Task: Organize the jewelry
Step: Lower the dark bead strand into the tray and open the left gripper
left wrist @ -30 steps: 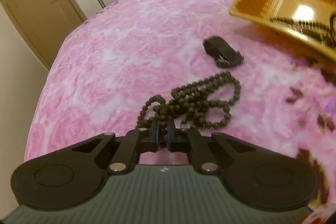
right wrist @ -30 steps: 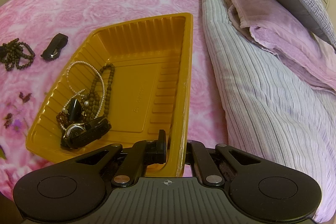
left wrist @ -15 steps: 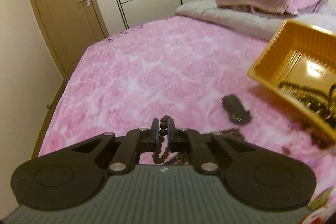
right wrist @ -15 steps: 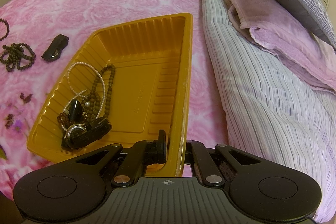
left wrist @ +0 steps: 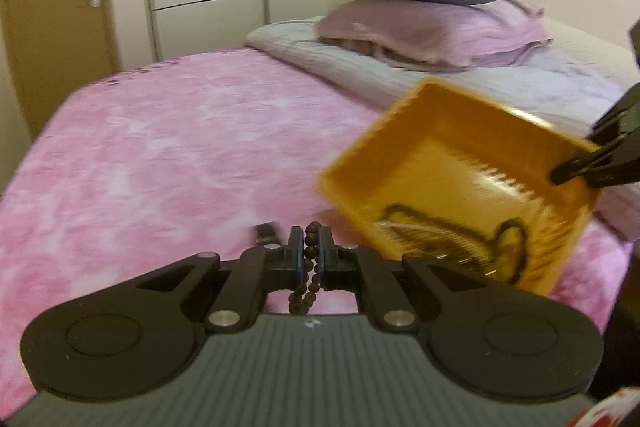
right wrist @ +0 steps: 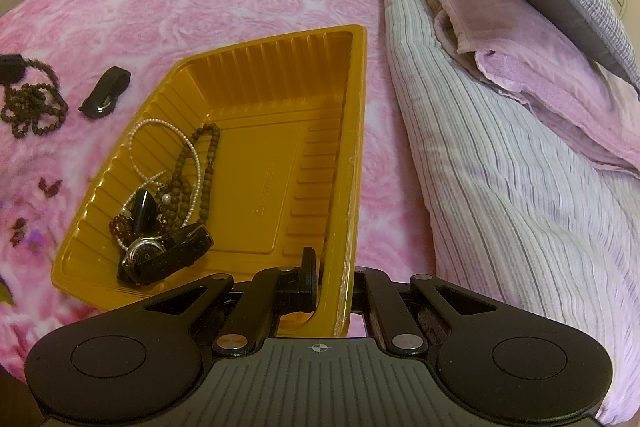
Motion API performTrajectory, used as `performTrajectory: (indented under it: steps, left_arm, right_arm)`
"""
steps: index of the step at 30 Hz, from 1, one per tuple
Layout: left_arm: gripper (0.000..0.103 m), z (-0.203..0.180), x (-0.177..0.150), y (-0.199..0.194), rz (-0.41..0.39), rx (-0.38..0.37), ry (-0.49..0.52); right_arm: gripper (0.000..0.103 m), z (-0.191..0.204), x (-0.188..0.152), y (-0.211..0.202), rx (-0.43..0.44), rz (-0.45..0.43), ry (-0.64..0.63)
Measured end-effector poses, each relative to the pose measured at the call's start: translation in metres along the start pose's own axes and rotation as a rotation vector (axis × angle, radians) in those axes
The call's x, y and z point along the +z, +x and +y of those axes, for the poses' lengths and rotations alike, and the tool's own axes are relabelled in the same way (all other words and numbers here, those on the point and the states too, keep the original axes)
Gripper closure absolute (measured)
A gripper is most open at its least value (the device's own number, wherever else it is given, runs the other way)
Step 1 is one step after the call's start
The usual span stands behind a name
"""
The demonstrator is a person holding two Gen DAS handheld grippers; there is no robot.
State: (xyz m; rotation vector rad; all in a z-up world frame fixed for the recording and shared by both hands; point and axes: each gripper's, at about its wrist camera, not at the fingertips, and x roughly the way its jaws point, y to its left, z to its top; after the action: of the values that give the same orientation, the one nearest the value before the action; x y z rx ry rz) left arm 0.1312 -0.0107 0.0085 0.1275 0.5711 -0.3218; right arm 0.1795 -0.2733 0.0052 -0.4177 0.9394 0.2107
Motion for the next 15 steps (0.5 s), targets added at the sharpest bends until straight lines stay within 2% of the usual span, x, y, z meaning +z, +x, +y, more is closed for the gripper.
performTrajectory:
  steps: [7, 15]
  left_arm:
    - [0.097, -0.049, 0.012, 0.024, -0.007, -0.111, 0.020]
    - [0.097, -0.076, 0.012, 0.045, 0.017, -0.159, 0.030]
  right_arm:
    - [0.098, 0.001, 0.002, -0.001, 0.001, -0.002, 0.001]
    - [0.098, 0.001, 0.002, -0.002, 0.003, -0.003, 0.003]
